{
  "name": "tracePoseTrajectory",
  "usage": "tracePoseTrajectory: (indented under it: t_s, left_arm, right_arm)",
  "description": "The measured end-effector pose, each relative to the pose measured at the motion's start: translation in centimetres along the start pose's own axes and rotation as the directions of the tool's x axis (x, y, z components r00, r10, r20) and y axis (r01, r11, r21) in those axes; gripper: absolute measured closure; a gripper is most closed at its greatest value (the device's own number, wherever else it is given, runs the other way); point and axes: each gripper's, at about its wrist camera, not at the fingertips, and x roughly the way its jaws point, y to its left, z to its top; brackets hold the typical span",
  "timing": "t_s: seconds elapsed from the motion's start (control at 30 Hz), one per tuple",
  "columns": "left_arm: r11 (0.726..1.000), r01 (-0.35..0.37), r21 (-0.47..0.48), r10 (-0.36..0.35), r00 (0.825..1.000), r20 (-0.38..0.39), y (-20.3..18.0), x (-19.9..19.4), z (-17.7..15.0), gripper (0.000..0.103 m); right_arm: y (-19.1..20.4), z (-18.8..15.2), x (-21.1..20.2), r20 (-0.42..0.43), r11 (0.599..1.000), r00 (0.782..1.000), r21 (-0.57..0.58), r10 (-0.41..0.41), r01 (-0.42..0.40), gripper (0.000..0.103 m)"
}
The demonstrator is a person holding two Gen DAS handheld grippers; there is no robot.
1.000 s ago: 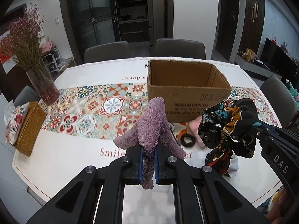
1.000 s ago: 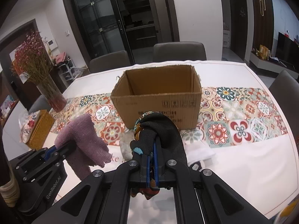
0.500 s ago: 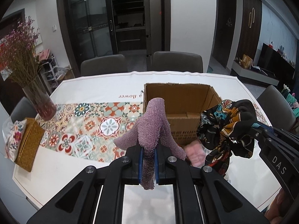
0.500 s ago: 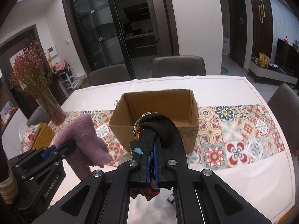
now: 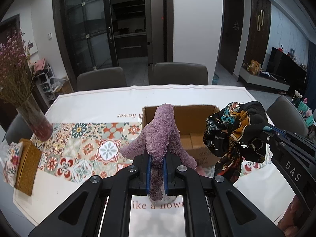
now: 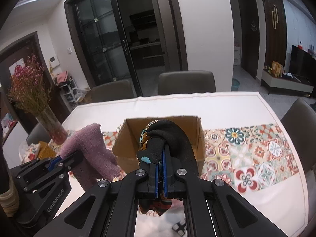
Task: Organize soft objects
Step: 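Lift the purple towel with the left gripper while the right carries the scarf toward the box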
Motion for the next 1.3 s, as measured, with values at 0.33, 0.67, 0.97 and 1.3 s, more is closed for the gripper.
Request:
tracePoseTrajectory:
  t_s: [0.33,0.67,0.97,1.3]
  left_arm:
    - [0.999,0.017,0.037,-0.018,1.000,0.025,-0.6,1.7,3.6,0.092]
    - [0.999,0.038,0.039,-0.040,0.998,0.044,-0.7,4.1,7.1,0.092]
    - [0.998,0.063,0.022,-0.063,0.998,-0.028,-0.8,8.9,7.9,0.092]
    - [0.997,0.079,0.014,-0.075,0.985,-0.155,-1.0,14.5,6.2,0.092]
  right_arm:
    - [-0.5,3.6,0.7,0.047,1.000,0.999,-0.009,-0.013,0.014,0.099]
    - [-1.2,6.8,2.7,0.073,1.000,0.997,0.002,-0.022,0.021,0.099]
    - [-2.1,7.8,7.0,0.022,1.000,0.999,0.015,-0.026,0.025,0.098]
    - [-2.5,5.7,12.7,-0.122,1.000,0.992,0.013,-0.017,0.019,0.098]
